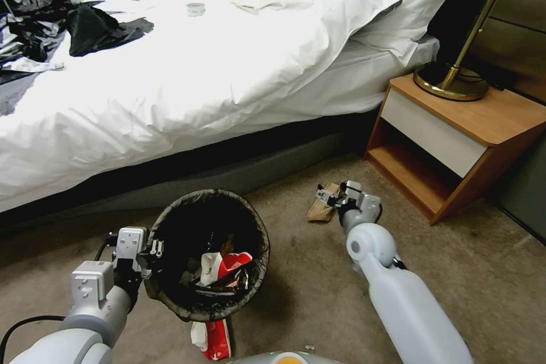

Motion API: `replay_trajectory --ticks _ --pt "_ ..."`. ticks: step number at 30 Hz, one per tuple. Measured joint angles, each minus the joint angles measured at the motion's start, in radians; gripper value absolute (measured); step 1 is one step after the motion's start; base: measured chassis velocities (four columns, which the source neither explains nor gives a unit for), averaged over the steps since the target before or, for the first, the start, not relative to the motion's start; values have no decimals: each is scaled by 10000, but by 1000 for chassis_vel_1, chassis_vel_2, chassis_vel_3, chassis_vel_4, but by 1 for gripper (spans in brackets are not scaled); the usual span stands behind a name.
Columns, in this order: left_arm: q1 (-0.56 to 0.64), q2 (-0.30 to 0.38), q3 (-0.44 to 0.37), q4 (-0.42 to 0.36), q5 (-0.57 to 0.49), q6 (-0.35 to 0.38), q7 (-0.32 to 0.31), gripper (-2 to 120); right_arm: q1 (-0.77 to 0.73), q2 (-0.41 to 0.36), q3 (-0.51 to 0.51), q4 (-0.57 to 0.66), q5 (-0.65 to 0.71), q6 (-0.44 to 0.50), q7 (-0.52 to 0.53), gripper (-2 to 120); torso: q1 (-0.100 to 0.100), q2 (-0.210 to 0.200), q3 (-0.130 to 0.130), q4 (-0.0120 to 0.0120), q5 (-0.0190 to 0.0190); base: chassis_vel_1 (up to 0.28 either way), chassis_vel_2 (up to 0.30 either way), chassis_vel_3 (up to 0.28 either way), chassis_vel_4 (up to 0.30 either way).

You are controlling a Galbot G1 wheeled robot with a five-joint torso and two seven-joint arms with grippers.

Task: Pick up the trash bin, then pick up the garbage from the floor and place it into the trash bin.

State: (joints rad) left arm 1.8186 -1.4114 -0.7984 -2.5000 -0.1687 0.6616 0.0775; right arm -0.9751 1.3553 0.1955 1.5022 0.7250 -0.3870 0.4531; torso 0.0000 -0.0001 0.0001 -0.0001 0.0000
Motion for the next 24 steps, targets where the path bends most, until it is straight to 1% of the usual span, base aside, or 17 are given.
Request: replay_trajectory --ticks 2,5,6,9,10,12,13,16,17,20,21,24 --pt "13 0 4 0 8 -11 0 1 120 45 -39 -247 -8 12 1 100 0 0 0 -1 0 0 0 0 0" --pt "17 49 6 0 22 -21 2 1 517 215 -155 -1063 -120 90 19 100 0 0 0 0 0 0 0 0 0" --pt "17 49 6 0 22 -21 2 1 517 215 -155 -1063 -120 90 19 100 0 0 0 0 0 0 0 0 0" --pt "48 73 7 0 44 -23 10 1 947 349 -256 -1892 -219 302 34 100 0 0 -1 2 -1 0 0 0 0" --pt "48 73 7 0 44 -23 10 1 947 349 -256 -1892 -219 302 34 100 0 0 -1 2 -1 0 0 0 0" --pt "82 73 7 0 58 -23 12 1 1253 407 -345 -2479 -238 397 -149 100 0 0 -1 0 0 0 0 0 0" --pt "82 73 7 0 58 -23 12 1 1253 407 -345 -2479 -238 397 -149 100 0 0 -1 0 0 0 0 0 0" --pt "91 80 3 0 68 -23 16 1 1685 457 -484 -3235 -286 483 -559 100 0 0 -1 0 0 0 0 0 0" --pt "91 80 3 0 68 -23 16 1 1685 457 -484 -3235 -286 483 -559 100 0 0 -1 0 0 0 0 0 0" --pt "91 88 4 0 85 -23 19 1 2162 600 -545 -4061 -411 618 -773 100 0 0 -1 1 0 0 0 0 0" --pt "91 88 4 0 85 -23 19 1 2162 600 -545 -4061 -411 618 -773 100 0 0 -1 1 0 0 0 0 0" --pt "117 87 6 0 124 -24 25 1 2531 700 -599 -4717 -478 737 -917 100 0 0 -1 1 -1 0 0 0 0"
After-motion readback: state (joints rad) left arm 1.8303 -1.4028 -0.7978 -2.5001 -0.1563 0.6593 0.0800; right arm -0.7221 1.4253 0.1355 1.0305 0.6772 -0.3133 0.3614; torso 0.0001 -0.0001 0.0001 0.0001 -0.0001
